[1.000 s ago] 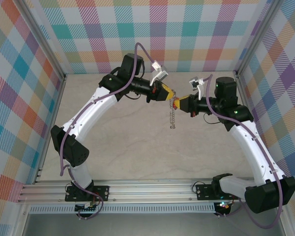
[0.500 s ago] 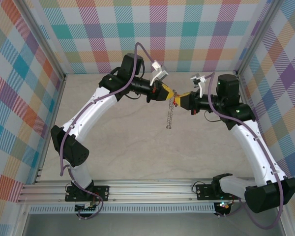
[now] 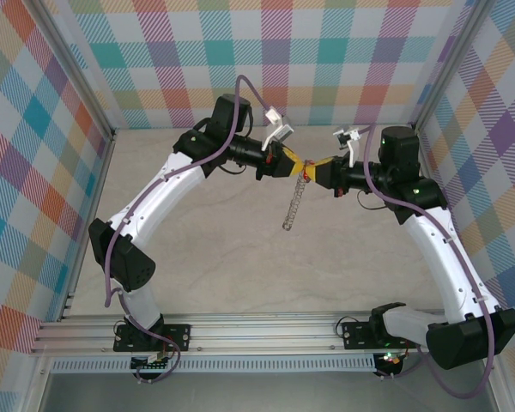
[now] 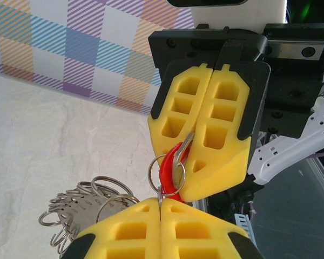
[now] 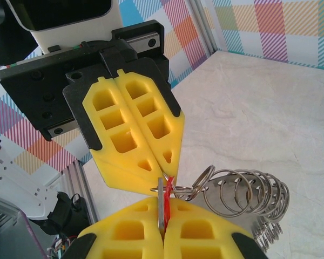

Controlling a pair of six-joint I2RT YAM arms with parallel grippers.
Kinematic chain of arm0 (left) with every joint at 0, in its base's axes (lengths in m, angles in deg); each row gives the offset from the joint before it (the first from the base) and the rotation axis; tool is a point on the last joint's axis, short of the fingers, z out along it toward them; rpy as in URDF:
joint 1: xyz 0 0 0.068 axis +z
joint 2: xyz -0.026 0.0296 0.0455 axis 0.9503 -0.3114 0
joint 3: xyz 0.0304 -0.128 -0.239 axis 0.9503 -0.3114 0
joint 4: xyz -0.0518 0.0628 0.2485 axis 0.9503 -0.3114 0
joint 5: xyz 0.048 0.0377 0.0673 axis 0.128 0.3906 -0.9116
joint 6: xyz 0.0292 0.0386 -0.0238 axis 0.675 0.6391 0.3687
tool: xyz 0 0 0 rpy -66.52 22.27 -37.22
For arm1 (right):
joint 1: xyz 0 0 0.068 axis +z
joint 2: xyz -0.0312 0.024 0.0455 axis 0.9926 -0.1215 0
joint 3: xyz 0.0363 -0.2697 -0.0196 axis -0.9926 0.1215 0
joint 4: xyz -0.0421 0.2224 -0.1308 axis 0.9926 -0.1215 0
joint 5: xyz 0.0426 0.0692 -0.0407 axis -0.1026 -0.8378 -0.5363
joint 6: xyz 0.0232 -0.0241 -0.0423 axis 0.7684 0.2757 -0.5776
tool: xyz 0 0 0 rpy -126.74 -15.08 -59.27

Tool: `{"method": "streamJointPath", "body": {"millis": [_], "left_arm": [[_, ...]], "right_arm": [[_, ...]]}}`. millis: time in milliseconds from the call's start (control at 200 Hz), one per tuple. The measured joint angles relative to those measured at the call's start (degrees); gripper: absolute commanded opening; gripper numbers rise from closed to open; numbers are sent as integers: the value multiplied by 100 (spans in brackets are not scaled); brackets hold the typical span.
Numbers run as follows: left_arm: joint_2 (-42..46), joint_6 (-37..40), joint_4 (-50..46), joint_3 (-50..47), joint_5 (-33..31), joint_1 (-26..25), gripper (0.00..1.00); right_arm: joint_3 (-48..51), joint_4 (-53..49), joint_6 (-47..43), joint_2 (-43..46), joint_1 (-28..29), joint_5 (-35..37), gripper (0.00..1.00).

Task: Put the keys on the keyring

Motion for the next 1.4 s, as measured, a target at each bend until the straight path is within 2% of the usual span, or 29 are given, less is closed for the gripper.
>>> {"method": "streamJointPath", "body": {"millis": [75,225,340,490,660,895,1075,1185,1295,1400], "left_arm": [[2,-2,7,0,-13,0,1],[11,-81,94,-50,-203,0,31],[85,-304,343,-229,-446,70,41],[398,-699,804,-828,-761,223,45],[962,-1224,1377,-1714,-1416,424,48],[1523,-1987,2214,-2693,-2177,767,50],[1532,-2173,2389,-2844,-2332,918,50],[1532,-2203,2437,-2846,-2330,1016,50],[1532,-2236,2437,-2855,-2332,1110,50],[1532,-2295,2479,-2916,-2332,1143,50]], "right_arm": [[-24,0,2,-22,0,-2,0],[-63,0,4,-160,0,9,0],[-63,-2,24,-402,0,55,0],[-52,76,92,-750,0,92,0],[-46,376,267,-1215,0,103,0],[-315,942,527,-2592,0,35,0],[-1290,1154,671,-3921,0,-72,0],[-1711,1252,758,-4387,0,-125,0],[-1725,1414,835,-4533,0,-179,0],[-1263,1821,977,-4503,0,-216,0]]}}
